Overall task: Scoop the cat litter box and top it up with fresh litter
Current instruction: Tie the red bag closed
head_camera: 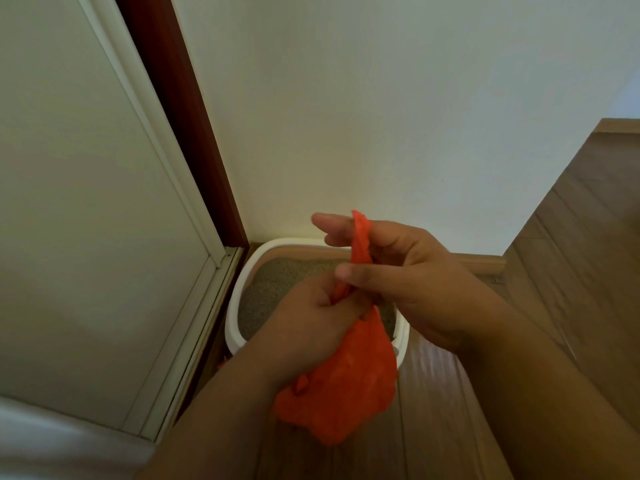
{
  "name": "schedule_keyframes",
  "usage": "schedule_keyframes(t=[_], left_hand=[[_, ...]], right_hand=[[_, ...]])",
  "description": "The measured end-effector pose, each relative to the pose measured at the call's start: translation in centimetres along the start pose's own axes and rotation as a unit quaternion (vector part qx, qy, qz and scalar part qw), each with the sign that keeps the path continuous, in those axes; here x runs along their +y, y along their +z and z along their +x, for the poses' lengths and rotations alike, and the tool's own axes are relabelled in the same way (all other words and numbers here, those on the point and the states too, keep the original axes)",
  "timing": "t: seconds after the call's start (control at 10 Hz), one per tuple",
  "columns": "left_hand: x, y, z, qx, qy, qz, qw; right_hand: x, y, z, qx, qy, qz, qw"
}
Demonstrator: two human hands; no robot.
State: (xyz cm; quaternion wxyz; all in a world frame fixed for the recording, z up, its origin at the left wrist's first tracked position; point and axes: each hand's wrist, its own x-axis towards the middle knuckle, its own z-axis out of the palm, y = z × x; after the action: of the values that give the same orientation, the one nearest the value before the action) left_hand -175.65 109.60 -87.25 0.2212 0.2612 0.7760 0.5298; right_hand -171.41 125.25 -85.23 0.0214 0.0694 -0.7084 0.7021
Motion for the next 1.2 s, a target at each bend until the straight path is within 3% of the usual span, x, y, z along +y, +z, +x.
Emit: schedule_keyframes(t=[0.1,0.2,0.3,0.4,0.6,0.7,0.8,1.0,1.1,1.2], left_hand=[[0.3,-0.7,-0.3,0.001,0.014,-0.069,0.998],[0.4,-1.5,-0.5,0.001,-0.014,-0.170,0.985],[0.1,-2.0,-0.2,0.013,-0.021,-0.220,0.975],[0.1,-2.3,0.3,0.035,-0.010,-0.248,0.968],[-1.1,-3.4,2.0,0.149,-0.060,-0.224,0.961],[-1.4,-4.0,2.4,0.146,-0.114,-0.300,0.936],[-1.9,-3.4,2.1,0.113,-0.119,-0.343,0.925],[-2.1,-1.6,2.3,0.040,-0.088,-0.281,0.955],[-0.9,-0.8,1.7,0.052,-0.080,-0.239,0.966],[-1.1,-0.4,1.5,0.074,-0.062,-0.188,0.977]], right_hand=[[0.9,-1.4,-0.2,0.021,0.011,0.075,0.997],[2.5,-1.6,-0.4,-0.019,0.073,0.054,0.996],[2.9,-0.9,-0.5,-0.123,0.117,0.025,0.985],[2.9,-0.4,-0.2,-0.105,0.130,0.005,0.986],[2.9,-0.3,0.2,0.125,0.098,0.041,0.986],[1.6,-0.4,-0.8,0.170,0.155,0.150,0.962],[0.0,-0.2,-2.2,0.172,0.213,0.164,0.948],[0.9,0.9,-2.9,0.136,0.194,-0.039,0.971],[1.8,1.2,-2.5,0.099,0.201,-0.088,0.971],[3.0,1.1,-1.9,0.125,0.179,-0.133,0.967]])
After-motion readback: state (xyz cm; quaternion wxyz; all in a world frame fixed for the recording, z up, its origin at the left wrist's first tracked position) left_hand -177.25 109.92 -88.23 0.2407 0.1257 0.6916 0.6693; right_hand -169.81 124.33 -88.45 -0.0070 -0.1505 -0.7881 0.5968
